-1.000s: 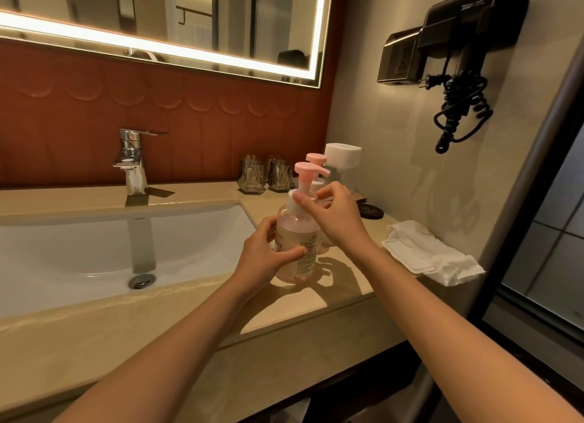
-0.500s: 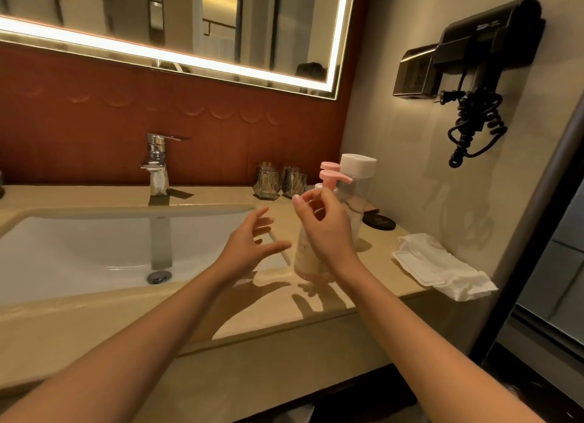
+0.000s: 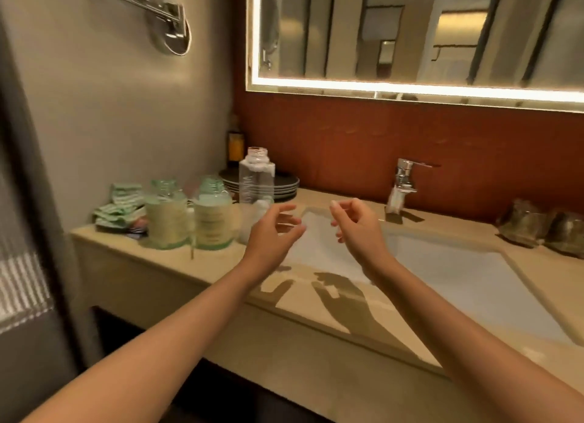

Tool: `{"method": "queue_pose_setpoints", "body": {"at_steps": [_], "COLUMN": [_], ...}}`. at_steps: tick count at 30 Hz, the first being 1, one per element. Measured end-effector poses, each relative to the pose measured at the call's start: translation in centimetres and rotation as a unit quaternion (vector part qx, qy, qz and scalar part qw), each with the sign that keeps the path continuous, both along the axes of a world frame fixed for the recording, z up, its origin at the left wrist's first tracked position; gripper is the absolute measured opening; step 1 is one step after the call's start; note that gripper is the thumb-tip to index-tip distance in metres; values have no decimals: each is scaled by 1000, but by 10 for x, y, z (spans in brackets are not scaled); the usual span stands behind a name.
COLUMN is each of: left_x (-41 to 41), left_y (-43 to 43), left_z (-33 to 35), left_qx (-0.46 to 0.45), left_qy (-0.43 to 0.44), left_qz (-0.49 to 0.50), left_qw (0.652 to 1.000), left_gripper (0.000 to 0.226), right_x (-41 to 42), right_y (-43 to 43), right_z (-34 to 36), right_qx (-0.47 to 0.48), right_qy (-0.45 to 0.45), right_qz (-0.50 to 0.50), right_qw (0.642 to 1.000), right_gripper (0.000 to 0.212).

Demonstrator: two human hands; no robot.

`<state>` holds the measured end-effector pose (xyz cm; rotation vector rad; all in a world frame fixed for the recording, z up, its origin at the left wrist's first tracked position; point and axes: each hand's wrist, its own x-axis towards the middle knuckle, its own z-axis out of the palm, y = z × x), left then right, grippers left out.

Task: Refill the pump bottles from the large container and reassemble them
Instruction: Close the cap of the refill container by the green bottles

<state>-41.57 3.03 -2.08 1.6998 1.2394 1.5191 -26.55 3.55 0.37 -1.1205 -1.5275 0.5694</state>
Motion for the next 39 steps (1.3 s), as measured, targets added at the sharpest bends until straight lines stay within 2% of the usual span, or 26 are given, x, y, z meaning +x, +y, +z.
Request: {"method": "queue_pose_setpoints", "body": {"at_steps": [7, 12, 15, 23, 27, 30, 34, 39], "left_x": [-102, -131, -131, -91, -83, -76, -68, -66], "left_y": [-18, -20, -15, 15, 48, 68, 89, 103], "left_z": [-15, -31, -36, -13, 13, 27, 36, 39], "left_qx": [11, -12, -4, 74, 122, 103, 57, 25], "left_qy": [-29, -48, -58, -15, 0, 13, 29, 50], "left_qz": [132, 151, 146, 109, 175, 194, 193, 191], "left_qw": [991, 987, 988, 991, 977, 975, 979, 980], "left_gripper": [19, 17, 18, 30, 43, 58, 78, 81], "right_x": [-100, -113, -105, -90, -95, -99, -106, -103], "right_y": [27, 56, 75, 108, 133, 149, 164, 173], "right_z": [-14, -22, -31, -44, -41, -35, -32, -33], "right_qx": [-34, -73, -115, -142, -147, -153, -121, -93], "right_qy": [-18, 51, 45, -67, -210, -288, -367, -434], "right_qz": [68, -12, -51, -35, 34, 96, 146, 103], "right_qw": [997, 996, 991, 987, 966, 941, 911, 890], "right_gripper": [21, 29, 25, 37, 62, 75, 65, 55]}}
